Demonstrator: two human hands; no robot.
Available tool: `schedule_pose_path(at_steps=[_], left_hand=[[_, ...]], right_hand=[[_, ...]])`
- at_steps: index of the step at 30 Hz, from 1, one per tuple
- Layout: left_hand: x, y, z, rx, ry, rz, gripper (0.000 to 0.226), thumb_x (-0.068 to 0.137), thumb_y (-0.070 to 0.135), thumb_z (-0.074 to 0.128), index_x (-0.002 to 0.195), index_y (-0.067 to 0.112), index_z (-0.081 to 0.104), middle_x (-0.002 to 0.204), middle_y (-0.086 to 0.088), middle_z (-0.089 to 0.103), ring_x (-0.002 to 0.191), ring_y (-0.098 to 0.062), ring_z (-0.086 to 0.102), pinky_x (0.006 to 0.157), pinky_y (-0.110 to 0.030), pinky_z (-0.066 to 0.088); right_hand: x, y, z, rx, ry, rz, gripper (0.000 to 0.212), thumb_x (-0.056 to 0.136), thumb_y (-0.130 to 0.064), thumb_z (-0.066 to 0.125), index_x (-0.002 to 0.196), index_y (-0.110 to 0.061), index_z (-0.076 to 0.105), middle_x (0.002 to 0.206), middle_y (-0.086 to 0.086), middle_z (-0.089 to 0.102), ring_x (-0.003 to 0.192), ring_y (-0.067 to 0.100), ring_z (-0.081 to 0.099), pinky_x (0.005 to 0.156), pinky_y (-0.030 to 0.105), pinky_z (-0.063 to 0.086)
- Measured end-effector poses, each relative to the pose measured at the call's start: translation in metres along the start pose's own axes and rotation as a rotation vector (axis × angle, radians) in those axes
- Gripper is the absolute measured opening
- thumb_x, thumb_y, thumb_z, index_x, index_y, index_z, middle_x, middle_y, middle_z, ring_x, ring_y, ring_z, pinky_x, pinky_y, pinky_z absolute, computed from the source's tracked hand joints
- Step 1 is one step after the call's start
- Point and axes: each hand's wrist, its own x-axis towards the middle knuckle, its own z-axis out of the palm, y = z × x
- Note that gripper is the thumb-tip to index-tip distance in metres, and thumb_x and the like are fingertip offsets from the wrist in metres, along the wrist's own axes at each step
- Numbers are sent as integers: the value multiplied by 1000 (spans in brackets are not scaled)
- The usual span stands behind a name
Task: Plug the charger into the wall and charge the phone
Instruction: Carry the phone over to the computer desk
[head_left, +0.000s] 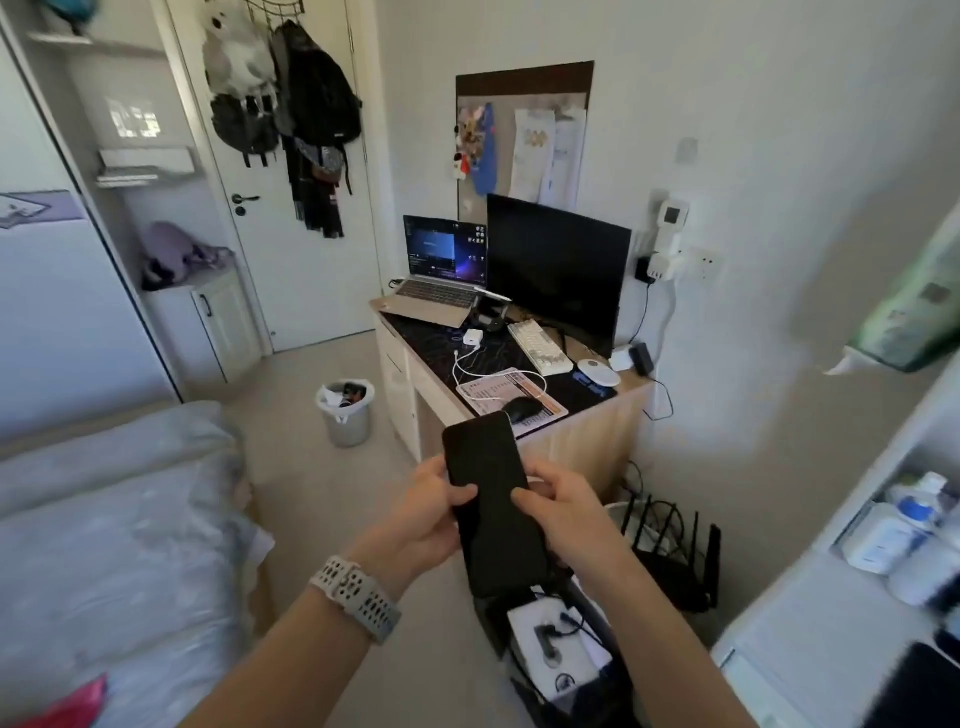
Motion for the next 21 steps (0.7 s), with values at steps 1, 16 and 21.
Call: schedule_pose_path(at_steps=[1,16,21], left_hand=[[2,10,-10,9,22,16,39,89,-21,36,103,8,60,96,-15,66,87,-29,61,74,-44,52],[133,114,-95,-7,212,46,39,89,-14,42,102,15,65,101,-14,64,94,-28,55,80,-46,52],[224,157,-110,-40,270,-3,48,90,-12,30,114,14,62,108,-15,60,98,-30,54,75,-45,51]], right_hand=[[11,1,10,32,-15,27,18,93,-14,56,102,-23,67,101,7,76,97,24,72,88,49,57],[220,-8,77,246,-195,159,22,97,-4,47,113,-5,62,108,18,72,95,26,71,79,39,59],[327,-15,79,190,-250,183,21,96,-7,48,107,-14,65,93,6,76,79,13,75,57,24,57]])
